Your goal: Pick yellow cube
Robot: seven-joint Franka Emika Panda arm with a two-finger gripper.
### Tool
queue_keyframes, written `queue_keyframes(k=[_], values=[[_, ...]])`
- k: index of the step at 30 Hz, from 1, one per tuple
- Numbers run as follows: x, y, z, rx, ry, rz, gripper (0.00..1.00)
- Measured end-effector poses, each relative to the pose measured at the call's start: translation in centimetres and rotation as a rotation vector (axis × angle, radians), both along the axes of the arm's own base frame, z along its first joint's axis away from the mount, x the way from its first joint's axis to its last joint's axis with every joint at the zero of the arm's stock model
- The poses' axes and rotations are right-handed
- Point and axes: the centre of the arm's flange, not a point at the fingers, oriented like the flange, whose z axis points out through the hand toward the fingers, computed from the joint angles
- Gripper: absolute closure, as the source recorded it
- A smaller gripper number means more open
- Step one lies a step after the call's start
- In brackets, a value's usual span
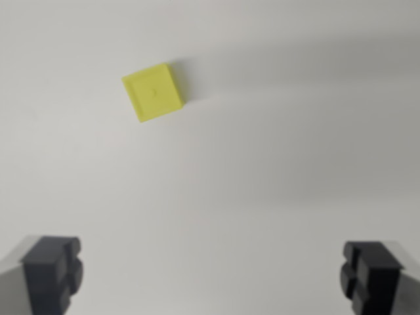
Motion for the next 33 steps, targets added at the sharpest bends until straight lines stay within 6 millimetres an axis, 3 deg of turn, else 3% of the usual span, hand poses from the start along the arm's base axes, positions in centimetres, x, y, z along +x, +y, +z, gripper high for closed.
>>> queue_keyframes(k=[9,33], values=[[0.2,0.2,-0.5,0.000,0.004,0.013,0.00],[1.3,1.3,-6.5,0.006,0.018,0.078,0.00]])
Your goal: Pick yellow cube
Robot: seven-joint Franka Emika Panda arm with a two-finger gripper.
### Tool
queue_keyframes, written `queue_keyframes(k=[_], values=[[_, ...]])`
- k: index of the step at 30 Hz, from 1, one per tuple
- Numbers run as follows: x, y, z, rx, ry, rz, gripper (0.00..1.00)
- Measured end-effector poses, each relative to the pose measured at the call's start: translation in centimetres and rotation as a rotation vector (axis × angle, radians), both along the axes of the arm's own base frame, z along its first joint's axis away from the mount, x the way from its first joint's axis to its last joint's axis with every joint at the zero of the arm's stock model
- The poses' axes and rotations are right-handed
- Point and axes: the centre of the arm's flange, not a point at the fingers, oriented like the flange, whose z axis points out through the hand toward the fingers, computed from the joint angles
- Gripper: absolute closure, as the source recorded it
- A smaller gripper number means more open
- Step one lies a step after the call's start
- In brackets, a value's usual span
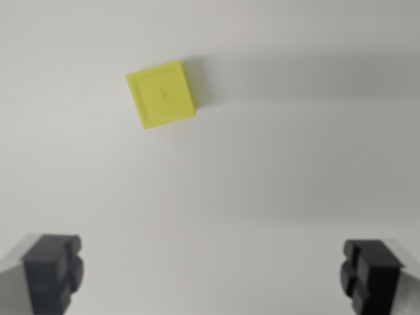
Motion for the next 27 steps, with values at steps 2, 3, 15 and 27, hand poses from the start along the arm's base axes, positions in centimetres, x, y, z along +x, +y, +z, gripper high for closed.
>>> queue_keyframes(k=[2,3,15,27], values=[[0.1,0.1,-0.5,0.001,0.001,0.005,0.00],[0.1,0.1,-0.7,0.001,0.002,0.008,0.00],[0.7,0.7,-3.7,0.004,0.009,0.041,0.00],[1.2,1.2,-6.8,0.008,0.016,0.074,0.00]])
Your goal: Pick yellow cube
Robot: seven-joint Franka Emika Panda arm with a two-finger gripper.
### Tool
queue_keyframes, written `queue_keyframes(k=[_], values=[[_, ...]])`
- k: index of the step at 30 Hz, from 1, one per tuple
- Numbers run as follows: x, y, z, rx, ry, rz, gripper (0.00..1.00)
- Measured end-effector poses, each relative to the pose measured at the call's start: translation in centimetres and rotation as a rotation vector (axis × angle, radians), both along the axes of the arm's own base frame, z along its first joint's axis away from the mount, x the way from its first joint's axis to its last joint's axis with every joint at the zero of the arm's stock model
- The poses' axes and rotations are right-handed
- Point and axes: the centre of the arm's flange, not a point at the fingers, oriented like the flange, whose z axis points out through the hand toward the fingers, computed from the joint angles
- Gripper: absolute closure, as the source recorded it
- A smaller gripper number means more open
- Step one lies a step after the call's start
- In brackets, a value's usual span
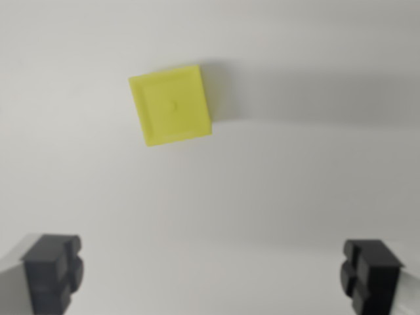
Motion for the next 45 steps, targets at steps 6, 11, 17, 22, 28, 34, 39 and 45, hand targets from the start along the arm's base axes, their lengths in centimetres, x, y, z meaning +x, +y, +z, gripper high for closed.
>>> queue_keyframes(k=[6,11,17,22,28,34,39,45], values=[[0.3,0.3,-1.5,0.002,0.004,0.017,0.00],[0.5,0.5,-2.8,0.003,0.007,0.030,0.00],[0.8,0.8,-4.3,0.005,0.011,0.047,0.00],[1.0,1.0,-5.5,0.006,0.014,0.061,0.00],[1.3,1.3,-7.0,0.008,0.017,0.077,0.00],[1.6,1.6,-8.5,0.009,0.020,0.094,0.00],[1.8,1.8,-9.8,0.011,0.024,0.107,0.00],[2.1,2.1,-11.3,0.013,0.027,0.124,0.00]])
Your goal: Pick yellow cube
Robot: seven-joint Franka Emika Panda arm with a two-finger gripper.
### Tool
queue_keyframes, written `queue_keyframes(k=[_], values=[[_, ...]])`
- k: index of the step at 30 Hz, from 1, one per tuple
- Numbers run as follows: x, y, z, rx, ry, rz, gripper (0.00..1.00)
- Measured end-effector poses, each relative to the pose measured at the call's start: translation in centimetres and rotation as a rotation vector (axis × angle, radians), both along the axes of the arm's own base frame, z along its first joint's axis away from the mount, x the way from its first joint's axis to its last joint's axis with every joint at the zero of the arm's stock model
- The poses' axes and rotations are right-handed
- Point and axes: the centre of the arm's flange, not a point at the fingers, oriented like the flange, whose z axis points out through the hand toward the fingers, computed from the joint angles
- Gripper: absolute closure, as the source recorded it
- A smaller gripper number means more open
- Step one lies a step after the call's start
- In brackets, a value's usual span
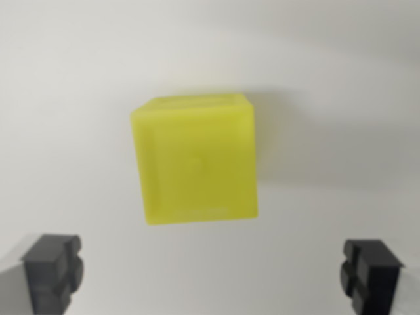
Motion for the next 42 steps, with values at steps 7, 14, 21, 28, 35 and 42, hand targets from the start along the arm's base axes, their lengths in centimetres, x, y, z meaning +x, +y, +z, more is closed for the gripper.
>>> queue_keyframes(k=[7,14,21,28,35,42], values=[[0.3,0.3,-1.7,0.002,0.004,0.019,0.00],[0.6,0.7,-3.3,0.004,0.007,0.036,0.00],[0.7,0.7,-4.9,0.004,0.008,0.039,0.00],[0.7,0.7,-6.7,0.004,0.009,0.042,0.00],[0.7,0.8,-8.2,0.005,0.009,0.044,0.00],[0.8,0.8,-8.4,0.005,0.009,0.045,0.00]])
